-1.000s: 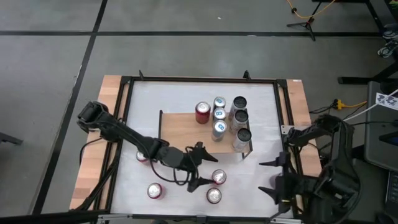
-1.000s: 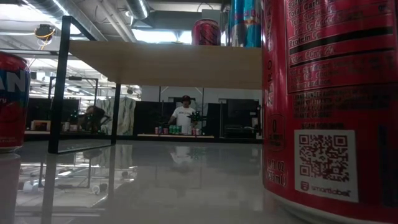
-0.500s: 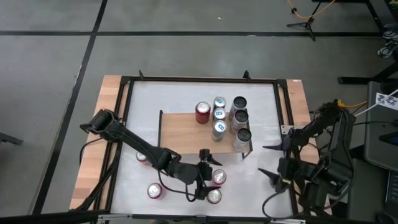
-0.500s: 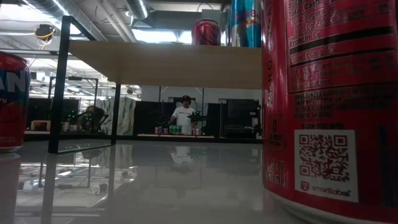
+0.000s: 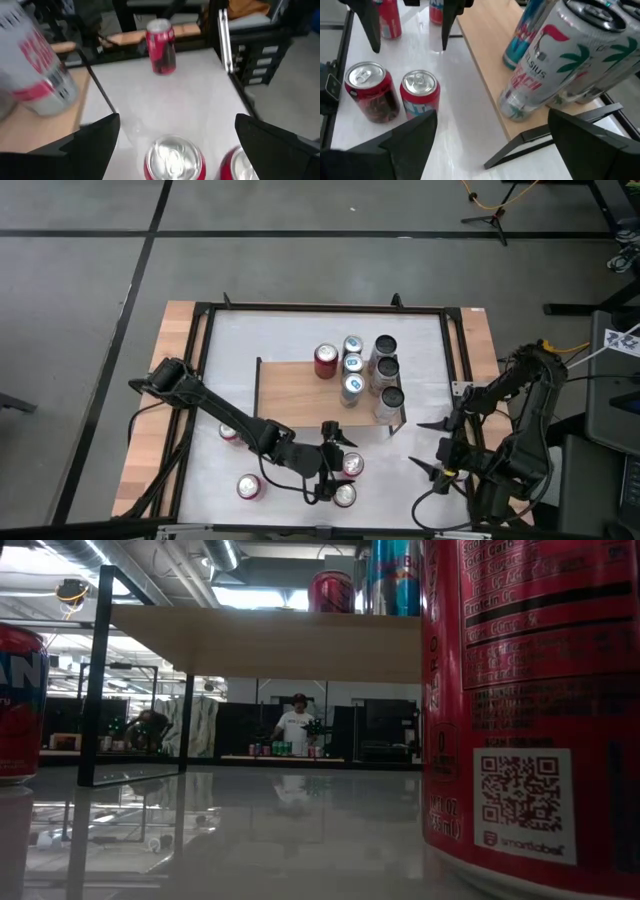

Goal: Place canned beverage on shelf
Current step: Put the top right red soda can on the shelf

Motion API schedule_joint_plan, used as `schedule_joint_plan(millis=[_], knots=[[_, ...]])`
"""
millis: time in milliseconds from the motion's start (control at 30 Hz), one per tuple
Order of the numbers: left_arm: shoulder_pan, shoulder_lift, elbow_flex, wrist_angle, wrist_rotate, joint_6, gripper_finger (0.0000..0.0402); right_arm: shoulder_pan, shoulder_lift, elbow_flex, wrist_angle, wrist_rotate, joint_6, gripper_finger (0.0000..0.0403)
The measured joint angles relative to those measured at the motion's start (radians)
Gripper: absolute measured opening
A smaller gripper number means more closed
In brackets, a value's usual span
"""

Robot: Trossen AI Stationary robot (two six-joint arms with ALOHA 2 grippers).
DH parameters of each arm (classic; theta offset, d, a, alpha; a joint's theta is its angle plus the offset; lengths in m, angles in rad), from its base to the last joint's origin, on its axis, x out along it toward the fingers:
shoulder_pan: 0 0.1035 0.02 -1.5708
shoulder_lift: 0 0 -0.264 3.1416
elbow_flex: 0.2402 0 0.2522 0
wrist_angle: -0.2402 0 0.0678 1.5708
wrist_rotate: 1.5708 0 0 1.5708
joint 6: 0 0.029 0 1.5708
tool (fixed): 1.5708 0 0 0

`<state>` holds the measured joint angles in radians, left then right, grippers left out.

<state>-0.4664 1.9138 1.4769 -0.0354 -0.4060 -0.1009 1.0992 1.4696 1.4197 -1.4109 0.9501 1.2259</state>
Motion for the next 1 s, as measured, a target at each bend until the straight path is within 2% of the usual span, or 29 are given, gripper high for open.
schedule_joint_plan(millis=[333,1000], knots=[[0.018,0.097,0.0,0.034,0.004,-0.016,0.0389,0.0,-0.001,0.0,-0.003,-0.001,-0.002,0.037],[0.029,0.103,-0.001,-0.083,0.034,-0.133,0.0389,0.0,-0.001,0.0,-0.004,-0.001,-0.056,0.037]])
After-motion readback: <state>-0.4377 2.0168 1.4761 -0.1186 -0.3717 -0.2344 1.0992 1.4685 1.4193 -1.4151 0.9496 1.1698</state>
